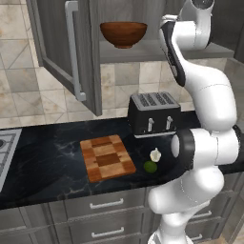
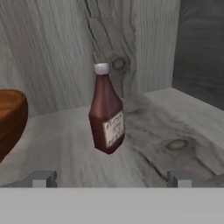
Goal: Open the cabinet. Place the bowl and condiment on the counter. Then place the lime and garlic on the cutting board.
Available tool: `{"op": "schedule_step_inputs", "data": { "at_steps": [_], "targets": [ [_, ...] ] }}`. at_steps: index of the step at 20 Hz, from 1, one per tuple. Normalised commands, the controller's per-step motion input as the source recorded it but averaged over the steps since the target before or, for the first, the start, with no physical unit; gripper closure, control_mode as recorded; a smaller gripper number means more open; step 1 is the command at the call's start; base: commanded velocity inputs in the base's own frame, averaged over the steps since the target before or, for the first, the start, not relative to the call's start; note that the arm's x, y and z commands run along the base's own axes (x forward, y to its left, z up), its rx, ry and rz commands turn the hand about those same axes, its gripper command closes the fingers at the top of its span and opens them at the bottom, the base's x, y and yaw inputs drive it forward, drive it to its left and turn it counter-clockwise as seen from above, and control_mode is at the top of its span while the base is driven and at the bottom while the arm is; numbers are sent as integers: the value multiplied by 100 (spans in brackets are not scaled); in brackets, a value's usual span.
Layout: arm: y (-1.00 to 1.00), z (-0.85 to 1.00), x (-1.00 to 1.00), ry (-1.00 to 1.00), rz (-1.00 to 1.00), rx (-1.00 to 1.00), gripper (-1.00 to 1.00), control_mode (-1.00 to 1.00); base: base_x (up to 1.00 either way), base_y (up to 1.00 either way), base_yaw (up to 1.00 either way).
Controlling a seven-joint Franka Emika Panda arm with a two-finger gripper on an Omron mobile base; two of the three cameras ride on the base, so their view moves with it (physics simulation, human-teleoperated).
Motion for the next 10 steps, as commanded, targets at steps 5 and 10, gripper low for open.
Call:
{"op": "schedule_step_inputs", "data": {
  "at_steps": [5,10],
  "targets": [
    [-26,27,28,8,0,0,-100,-100,0,0,0],
    [-18,24,20,13,0,0,-100,-100,0,0,0]
  ]
}}
